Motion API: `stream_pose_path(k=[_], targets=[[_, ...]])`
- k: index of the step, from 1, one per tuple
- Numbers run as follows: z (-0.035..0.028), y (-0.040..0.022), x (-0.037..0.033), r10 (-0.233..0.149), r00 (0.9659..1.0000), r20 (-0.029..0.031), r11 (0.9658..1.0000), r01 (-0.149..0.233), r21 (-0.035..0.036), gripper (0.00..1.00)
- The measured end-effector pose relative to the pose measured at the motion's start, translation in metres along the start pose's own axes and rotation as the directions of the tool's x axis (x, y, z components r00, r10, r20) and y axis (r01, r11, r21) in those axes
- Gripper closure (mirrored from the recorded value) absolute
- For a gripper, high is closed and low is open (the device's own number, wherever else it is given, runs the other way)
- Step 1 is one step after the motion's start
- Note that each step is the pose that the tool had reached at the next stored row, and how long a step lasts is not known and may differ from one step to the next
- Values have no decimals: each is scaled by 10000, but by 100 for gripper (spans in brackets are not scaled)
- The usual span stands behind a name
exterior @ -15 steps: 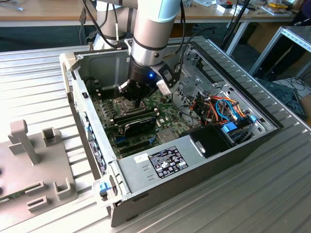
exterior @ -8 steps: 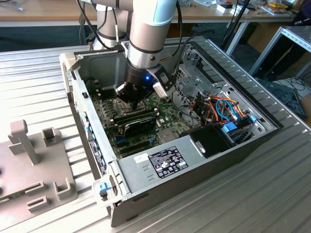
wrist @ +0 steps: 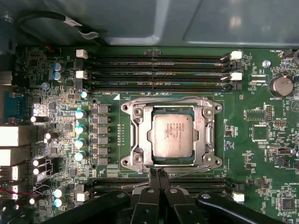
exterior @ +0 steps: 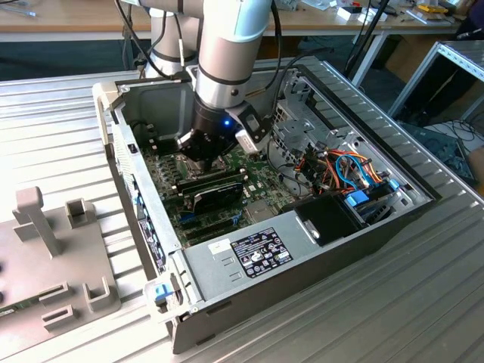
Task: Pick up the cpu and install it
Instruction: 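Install the second cpu locking lever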
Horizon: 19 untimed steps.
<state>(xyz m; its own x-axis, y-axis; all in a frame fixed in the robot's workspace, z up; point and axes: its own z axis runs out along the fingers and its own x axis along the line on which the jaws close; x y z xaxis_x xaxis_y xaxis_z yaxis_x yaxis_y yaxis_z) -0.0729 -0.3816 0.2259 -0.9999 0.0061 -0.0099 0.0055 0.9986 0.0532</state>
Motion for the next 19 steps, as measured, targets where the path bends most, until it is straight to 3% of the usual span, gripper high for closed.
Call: stream_pose_path(k=[4,6,8,9,13,19], targets=[[12,-2,112,-3,10000,30,10000,3,4,89],[12,-2,121,-4,10000,32,10000,4,5,89],[11,-3,219,-8,9999,101,10000,8,4,89],[12,-3,235,-6,9999,102,10000,6,4,89],[13,-3,272,-6,9999,101,10000,6,4,89],[13,-3,274,-6,9999,101,10000,6,4,89]])
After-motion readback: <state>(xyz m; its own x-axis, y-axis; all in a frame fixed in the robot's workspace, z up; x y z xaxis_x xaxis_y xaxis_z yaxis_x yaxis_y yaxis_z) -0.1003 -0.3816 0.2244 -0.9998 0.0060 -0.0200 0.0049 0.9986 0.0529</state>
